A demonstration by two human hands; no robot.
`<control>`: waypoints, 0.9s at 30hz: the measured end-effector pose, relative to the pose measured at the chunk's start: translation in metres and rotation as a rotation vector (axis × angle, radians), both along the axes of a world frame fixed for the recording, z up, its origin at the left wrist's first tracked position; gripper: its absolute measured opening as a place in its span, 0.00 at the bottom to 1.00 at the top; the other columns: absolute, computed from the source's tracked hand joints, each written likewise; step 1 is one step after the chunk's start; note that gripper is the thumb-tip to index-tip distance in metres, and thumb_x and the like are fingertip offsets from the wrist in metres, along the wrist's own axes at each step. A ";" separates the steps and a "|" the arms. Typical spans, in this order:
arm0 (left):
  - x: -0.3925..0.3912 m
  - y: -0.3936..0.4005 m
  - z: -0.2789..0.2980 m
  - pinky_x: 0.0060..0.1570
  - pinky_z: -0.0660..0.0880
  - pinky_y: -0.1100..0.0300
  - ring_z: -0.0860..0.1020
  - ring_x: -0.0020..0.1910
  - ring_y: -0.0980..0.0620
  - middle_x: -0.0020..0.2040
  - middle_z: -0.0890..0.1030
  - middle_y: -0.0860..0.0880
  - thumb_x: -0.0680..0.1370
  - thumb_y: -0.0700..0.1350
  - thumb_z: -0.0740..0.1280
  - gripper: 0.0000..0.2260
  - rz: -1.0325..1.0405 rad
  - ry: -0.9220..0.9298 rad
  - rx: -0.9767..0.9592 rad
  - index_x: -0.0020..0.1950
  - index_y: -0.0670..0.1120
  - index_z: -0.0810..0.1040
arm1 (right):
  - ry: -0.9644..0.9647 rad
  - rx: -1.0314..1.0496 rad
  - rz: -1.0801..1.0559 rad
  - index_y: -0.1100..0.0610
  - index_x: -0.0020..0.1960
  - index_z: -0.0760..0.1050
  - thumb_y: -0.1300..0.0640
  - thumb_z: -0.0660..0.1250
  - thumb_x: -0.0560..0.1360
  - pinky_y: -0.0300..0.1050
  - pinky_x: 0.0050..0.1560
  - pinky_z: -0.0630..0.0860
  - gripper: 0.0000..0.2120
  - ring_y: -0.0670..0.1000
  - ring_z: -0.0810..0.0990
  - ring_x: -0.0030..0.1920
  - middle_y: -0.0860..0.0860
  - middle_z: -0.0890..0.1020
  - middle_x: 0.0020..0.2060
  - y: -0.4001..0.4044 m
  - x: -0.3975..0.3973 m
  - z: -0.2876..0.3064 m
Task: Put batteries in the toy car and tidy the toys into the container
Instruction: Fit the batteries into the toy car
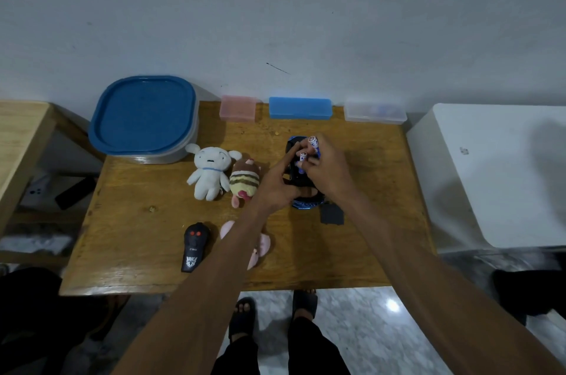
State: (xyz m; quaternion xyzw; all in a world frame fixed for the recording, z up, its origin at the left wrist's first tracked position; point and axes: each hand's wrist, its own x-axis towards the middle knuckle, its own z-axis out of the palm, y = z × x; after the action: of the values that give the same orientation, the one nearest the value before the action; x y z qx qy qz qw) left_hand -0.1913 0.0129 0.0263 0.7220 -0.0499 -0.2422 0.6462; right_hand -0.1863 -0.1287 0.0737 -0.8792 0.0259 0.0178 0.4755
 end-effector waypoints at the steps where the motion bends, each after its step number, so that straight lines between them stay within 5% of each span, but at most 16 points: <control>1: 0.001 0.000 -0.002 0.63 0.79 0.46 0.76 0.68 0.52 0.72 0.75 0.50 0.64 0.45 0.82 0.49 -0.001 -0.003 -0.007 0.78 0.64 0.61 | -0.015 -0.013 0.011 0.58 0.50 0.70 0.67 0.72 0.75 0.46 0.50 0.84 0.12 0.49 0.82 0.51 0.55 0.78 0.50 -0.001 0.000 0.000; 5: 0.000 0.002 -0.006 0.63 0.78 0.46 0.78 0.67 0.52 0.71 0.76 0.49 0.64 0.43 0.83 0.50 0.009 0.008 -0.025 0.79 0.62 0.60 | -0.069 -0.135 0.078 0.59 0.51 0.72 0.62 0.73 0.75 0.27 0.38 0.75 0.10 0.41 0.78 0.42 0.51 0.79 0.45 -0.007 -0.001 0.003; 15: 0.000 0.003 -0.008 0.64 0.77 0.45 0.77 0.68 0.51 0.70 0.76 0.51 0.67 0.38 0.81 0.48 -0.015 0.009 -0.031 0.80 0.60 0.61 | -0.049 -0.338 0.255 0.55 0.49 0.71 0.58 0.73 0.75 0.39 0.38 0.74 0.11 0.43 0.78 0.41 0.47 0.78 0.41 -0.021 0.001 0.005; 19: -0.001 0.001 -0.008 0.64 0.78 0.45 0.77 0.67 0.52 0.68 0.78 0.51 0.66 0.41 0.82 0.48 -0.007 -0.004 -0.016 0.79 0.61 0.62 | -0.054 -0.450 0.340 0.53 0.51 0.72 0.60 0.73 0.76 0.28 0.32 0.67 0.11 0.30 0.72 0.35 0.41 0.75 0.39 -0.023 0.000 0.009; 27: -0.002 0.000 -0.008 0.63 0.79 0.47 0.78 0.65 0.52 0.68 0.78 0.48 0.67 0.34 0.80 0.48 -0.003 -0.035 -0.016 0.79 0.60 0.62 | -0.116 -0.492 0.372 0.52 0.41 0.67 0.63 0.73 0.74 0.38 0.31 0.64 0.15 0.42 0.70 0.31 0.45 0.73 0.34 -0.024 -0.001 0.010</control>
State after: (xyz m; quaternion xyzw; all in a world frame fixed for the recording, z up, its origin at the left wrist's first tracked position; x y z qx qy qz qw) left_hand -0.1937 0.0129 0.0182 0.7208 -0.0642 -0.2300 0.6507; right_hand -0.1870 -0.1526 0.0834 -0.9571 -0.1590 0.0476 0.2376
